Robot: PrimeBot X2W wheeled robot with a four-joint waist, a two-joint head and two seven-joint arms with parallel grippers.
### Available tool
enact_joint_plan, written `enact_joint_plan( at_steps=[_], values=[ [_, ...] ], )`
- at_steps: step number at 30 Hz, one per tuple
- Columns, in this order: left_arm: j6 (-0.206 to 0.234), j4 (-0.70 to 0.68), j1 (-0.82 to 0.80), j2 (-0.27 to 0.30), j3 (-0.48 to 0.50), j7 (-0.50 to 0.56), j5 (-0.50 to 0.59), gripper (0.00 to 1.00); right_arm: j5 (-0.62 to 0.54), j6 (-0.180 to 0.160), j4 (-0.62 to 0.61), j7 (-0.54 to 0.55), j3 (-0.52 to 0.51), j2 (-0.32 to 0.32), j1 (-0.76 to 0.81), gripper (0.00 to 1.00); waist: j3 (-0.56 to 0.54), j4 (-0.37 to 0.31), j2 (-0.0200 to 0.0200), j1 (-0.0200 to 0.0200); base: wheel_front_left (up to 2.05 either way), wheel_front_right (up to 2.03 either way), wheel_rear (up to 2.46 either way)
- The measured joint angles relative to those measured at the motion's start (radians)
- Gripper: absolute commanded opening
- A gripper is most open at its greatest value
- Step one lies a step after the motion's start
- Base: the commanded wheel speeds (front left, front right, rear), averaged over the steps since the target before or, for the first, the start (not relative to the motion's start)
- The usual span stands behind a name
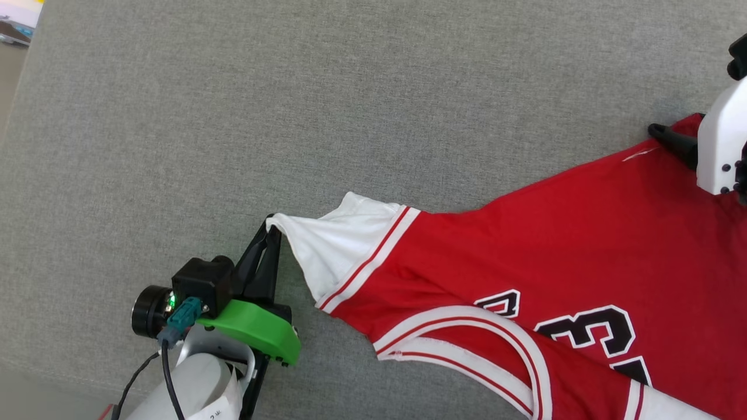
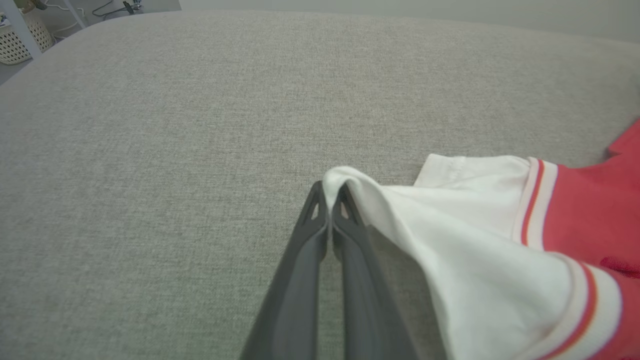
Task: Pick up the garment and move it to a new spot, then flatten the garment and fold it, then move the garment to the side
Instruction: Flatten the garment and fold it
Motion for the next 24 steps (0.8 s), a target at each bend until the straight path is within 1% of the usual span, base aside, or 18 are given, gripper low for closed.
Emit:
enact_joint_plan(
  at_steps=[1,9,12,14,19,24],
  values=[
    [-0.002,0.007,0.000,-0.001,0.001,0.000,0.000,0.00,0.012,0.000,0.006,-0.020,0.011,-0.005,-0.001,0.00,-0.002,0.000,0.0001,0.0000,0.00,0.00,0.00],
    [-0.029,0.044,-0.001,0.004,0.011,-0.007,0.008,0.00,0.045,0.000,0.024,-0.234,0.098,-0.006,-0.003,0.00,-0.062,-0.023,0.0001,0.0000,0.00,0.00,0.00],
    [-0.037,0.044,-0.008,0.023,0.016,-0.007,0.011,0.00,0.057,0.000,0.017,-0.340,0.103,-0.017,0.000,0.00,-0.107,-0.036,0.0001,0.0000,0.00,0.00,0.00],
    [-0.041,0.040,-0.019,0.041,0.022,-0.007,0.015,0.00,0.066,0.001,0.005,-0.391,0.102,-0.029,0.001,0.00,-0.136,-0.044,0.0001,0.0000,0.00,0.00,0.00],
    [-0.046,-0.002,-0.066,0.082,0.052,0.005,0.017,0.00,0.080,0.001,-0.060,-0.464,0.098,-0.056,0.012,0.00,-0.207,-0.071,0.0000,0.0000,0.00,0.00,0.00],
    [-0.058,-0.049,-0.171,0.107,0.074,0.036,0.025,0.00,0.088,0.001,-0.138,-0.500,0.074,-0.081,0.018,0.00,-0.258,-0.112,0.0001,0.0000,0.00,0.00,0.00]
  ],
)
